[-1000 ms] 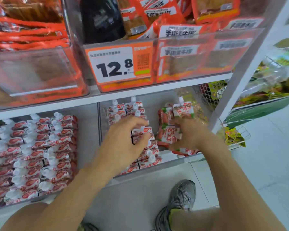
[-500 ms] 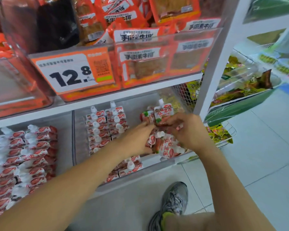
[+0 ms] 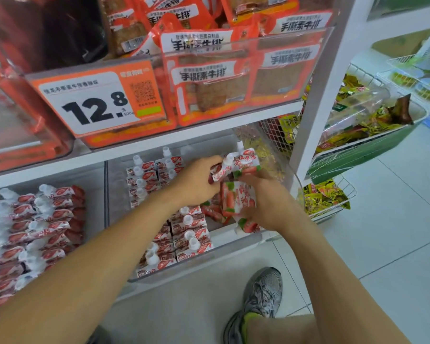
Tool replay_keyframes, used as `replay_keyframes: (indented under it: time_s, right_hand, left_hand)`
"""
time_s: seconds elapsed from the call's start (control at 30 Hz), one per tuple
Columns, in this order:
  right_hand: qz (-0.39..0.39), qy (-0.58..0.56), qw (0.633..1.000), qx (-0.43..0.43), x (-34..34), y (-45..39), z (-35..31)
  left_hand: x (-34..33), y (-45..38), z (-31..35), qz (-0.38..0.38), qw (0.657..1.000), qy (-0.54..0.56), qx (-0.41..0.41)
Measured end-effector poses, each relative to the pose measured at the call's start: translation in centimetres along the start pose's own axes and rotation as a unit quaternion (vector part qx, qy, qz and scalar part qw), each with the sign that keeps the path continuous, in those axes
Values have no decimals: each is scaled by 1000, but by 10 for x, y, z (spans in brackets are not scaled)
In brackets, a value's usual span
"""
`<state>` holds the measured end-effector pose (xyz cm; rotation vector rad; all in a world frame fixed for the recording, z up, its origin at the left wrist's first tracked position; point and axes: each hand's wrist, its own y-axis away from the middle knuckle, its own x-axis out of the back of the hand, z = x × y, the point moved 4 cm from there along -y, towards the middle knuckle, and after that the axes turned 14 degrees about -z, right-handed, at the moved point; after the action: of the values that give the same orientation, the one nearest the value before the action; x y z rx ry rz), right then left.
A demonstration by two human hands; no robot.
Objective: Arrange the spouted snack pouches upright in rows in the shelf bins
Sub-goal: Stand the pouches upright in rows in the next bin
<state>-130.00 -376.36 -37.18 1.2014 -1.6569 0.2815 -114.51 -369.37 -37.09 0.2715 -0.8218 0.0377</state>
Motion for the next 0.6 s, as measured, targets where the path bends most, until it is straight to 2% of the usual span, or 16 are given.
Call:
replay_keyframes:
  time_s: [0.23,0.33,0.43,0.5,0.6]
  right_hand:
    - [170,-67,983,-1,22,-10,7]
    - [188,-121,973,59,33,0,0]
    - [166,-127,972,108,32,12,-5]
    - [147,-106,978,99,33,20,-2]
    - [168,-79,978,100,41,39,6]
  left_hand:
    - [17,-1,-13,81,992,-70,68]
    - [19,8,-3,90,987,-119,56]
    - [20,19,18,112,984,-135,-7]
    - [14,26,29,69,992,-106,-20]
    - [-10,25,34,-51,997,-53,-4]
